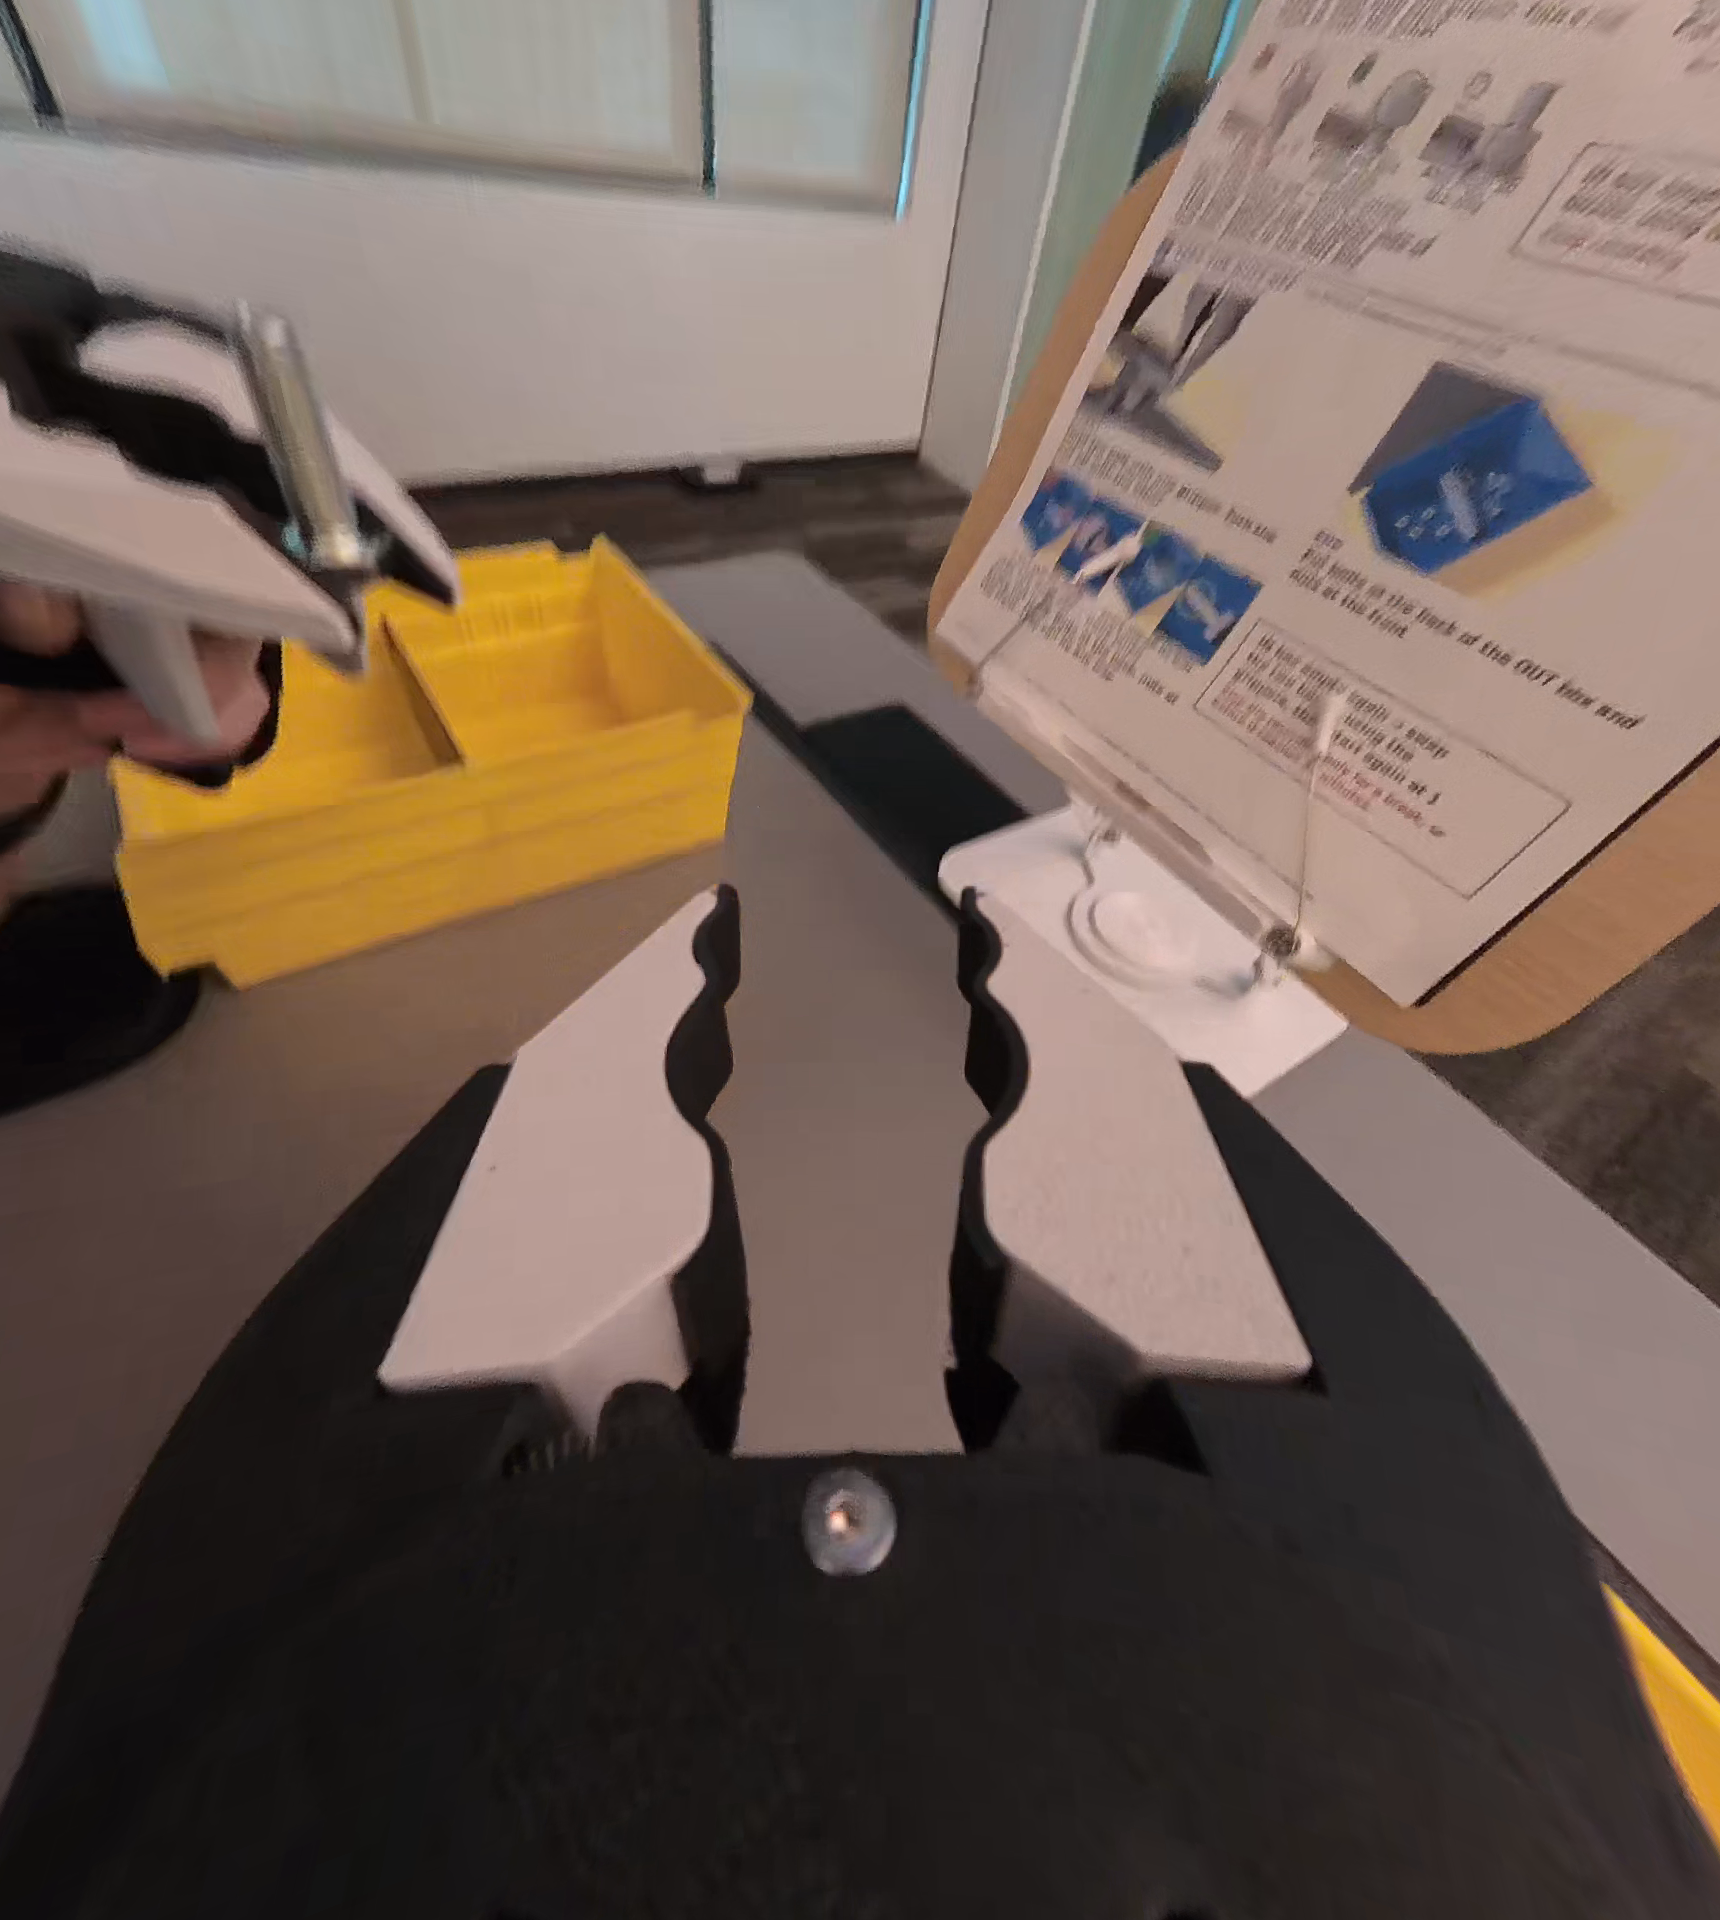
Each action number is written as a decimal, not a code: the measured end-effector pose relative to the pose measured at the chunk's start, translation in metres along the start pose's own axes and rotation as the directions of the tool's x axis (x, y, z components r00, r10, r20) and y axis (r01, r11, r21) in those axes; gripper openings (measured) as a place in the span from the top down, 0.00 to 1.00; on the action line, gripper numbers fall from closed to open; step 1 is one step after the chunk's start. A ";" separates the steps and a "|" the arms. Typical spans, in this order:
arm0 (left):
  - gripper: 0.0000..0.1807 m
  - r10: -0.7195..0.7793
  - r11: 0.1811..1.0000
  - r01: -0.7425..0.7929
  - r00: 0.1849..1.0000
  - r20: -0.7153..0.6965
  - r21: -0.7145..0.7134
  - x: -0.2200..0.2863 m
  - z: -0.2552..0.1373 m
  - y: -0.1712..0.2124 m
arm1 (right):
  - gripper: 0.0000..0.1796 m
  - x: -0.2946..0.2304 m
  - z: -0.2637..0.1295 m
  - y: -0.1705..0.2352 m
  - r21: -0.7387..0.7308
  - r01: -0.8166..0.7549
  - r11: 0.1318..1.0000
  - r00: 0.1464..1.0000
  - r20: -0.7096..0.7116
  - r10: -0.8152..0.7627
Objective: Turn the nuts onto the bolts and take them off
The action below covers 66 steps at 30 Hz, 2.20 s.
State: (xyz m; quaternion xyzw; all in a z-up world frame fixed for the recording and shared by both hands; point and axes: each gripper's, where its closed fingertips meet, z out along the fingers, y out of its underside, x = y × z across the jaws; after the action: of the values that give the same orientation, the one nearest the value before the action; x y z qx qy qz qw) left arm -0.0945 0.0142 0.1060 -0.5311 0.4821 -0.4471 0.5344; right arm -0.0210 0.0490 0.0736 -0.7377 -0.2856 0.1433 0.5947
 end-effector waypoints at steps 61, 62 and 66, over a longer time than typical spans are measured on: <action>0.91 0.029 0.998 -0.025 0.997 -0.073 0.060 0.021 -0.012 -0.026 | 0.91 -0.104 -0.079 0.198 -0.787 0.153 0.598 0.986 0.159 -0.044; 0.91 0.039 0.997 -0.035 0.997 -0.059 0.064 0.019 -0.005 -0.020 | 0.91 -0.099 -0.078 0.171 -0.743 0.171 0.647 0.984 0.158 -0.079; 0.91 0.016 0.987 0.005 0.992 -0.126 0.163 0.035 0.027 0.010 | 0.91 -0.087 -0.083 0.059 -0.520 0.289 0.804 0.957 0.173 -0.232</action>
State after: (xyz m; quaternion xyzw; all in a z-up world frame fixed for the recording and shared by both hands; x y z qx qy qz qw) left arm -0.0636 -0.0159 0.0938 -0.4548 0.4786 -0.5164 0.5453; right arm -0.0290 -0.0763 0.0266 -0.8206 -0.4424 0.0111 0.3616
